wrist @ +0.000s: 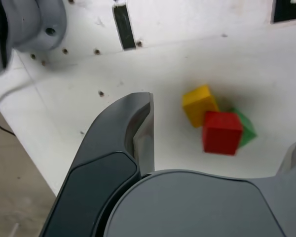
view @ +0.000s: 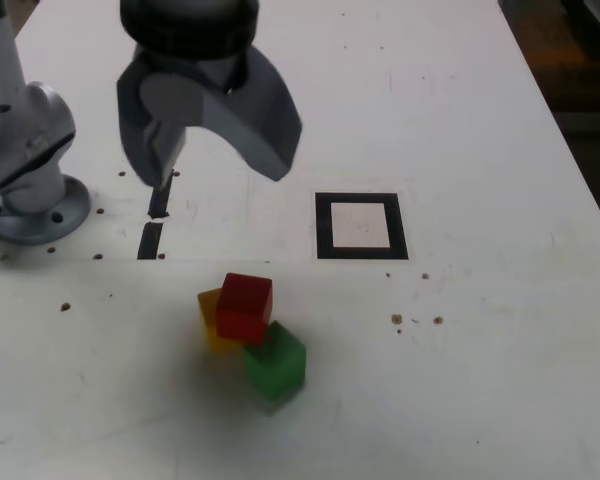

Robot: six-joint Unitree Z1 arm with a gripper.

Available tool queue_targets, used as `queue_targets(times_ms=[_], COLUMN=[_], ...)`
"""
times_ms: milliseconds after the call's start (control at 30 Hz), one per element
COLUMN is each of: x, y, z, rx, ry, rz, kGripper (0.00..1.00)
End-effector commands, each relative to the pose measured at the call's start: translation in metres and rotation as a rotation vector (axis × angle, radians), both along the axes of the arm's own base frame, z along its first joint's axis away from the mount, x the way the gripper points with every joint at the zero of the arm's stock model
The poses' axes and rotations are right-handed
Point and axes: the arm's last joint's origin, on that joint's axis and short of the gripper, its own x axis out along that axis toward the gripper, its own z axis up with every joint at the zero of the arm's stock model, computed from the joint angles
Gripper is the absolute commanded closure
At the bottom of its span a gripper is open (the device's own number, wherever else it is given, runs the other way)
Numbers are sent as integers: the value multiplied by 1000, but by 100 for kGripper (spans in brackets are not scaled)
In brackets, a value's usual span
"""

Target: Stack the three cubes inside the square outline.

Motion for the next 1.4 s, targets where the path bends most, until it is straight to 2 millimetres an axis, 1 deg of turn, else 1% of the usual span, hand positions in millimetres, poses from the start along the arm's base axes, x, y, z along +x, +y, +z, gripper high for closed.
queue_targets(times_ms=[0, 100, 167, 267, 433, 567, 700, 900, 1000, 1133, 1367], x=[8, 14, 17, 20, 24, 26, 28, 31, 32, 32, 32], y=[-24, -43, -48, -49, -45, -43, -43, -43, -44, -44, -44], z=[-3, -6, -11, -23, -45, -62, -72, -76, -79, -83, -84], rx=[12, 22, 34, 57, 76, 77, 89, 106, 114, 116, 105], ry=[9, 6, 15, 49, 99, 120, 137, 132, 126, 128, 124], rz=[2, 37, 60, 89, 117, 125, 124, 122, 121, 121, 124], kGripper=[3, 3, 3, 3, 4, 7, 14, 38, 47, 52, 52])
